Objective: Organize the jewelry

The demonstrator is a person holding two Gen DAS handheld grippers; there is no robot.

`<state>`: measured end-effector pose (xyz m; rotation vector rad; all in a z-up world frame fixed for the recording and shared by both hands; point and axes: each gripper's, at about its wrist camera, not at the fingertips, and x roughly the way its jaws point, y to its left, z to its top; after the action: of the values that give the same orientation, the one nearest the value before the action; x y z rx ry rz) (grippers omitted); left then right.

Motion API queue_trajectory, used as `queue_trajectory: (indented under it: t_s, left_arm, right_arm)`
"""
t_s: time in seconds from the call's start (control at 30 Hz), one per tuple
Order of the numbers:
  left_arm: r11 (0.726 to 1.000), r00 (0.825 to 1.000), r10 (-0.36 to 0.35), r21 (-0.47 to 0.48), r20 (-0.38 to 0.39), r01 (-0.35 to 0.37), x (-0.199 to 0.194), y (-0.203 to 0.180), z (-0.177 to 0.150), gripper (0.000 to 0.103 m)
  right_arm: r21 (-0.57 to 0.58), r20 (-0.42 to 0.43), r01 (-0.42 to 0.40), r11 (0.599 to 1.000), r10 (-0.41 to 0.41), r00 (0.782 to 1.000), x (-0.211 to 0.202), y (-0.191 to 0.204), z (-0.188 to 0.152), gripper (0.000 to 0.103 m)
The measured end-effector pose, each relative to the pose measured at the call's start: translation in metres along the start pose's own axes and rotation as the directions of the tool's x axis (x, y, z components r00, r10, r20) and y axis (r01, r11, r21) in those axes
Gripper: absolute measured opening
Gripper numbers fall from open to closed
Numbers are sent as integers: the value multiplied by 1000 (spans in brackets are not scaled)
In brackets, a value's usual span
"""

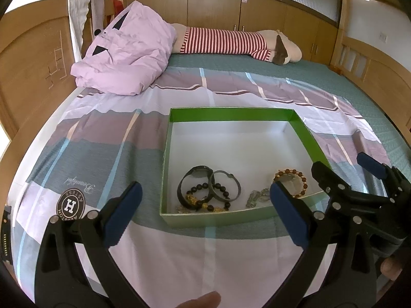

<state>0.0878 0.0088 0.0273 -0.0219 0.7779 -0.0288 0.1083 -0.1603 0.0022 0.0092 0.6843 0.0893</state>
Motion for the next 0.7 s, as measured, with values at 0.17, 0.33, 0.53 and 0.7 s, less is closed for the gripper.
queue_trajectory:
  t_s: [0.17, 0.33, 0.53, 0.7]
  left_arm:
    - [1000, 1000, -2, 0, -1, 2, 0, -1, 0, 101]
    - [1000, 1000, -1, 1, -2, 1, 0, -1, 0, 101]
    - [1000, 1000, -1, -1, -4, 1, 0, -1, 0, 101]
    - [1000, 1000, -4, -3, -6, 4, 1, -4, -1, 101]
  right_arm:
    - [-2, 2, -1, 1000, 1, 1000, 0, 1, -1, 102]
    - [2, 0, -2, 1000, 2, 1000, 0, 1, -1, 102]
    - [-2, 0, 0, 1000, 0, 1000, 0, 1, -2, 102]
    - [-3, 0, 0, 1000, 0, 1000, 1, 1, -2, 102]
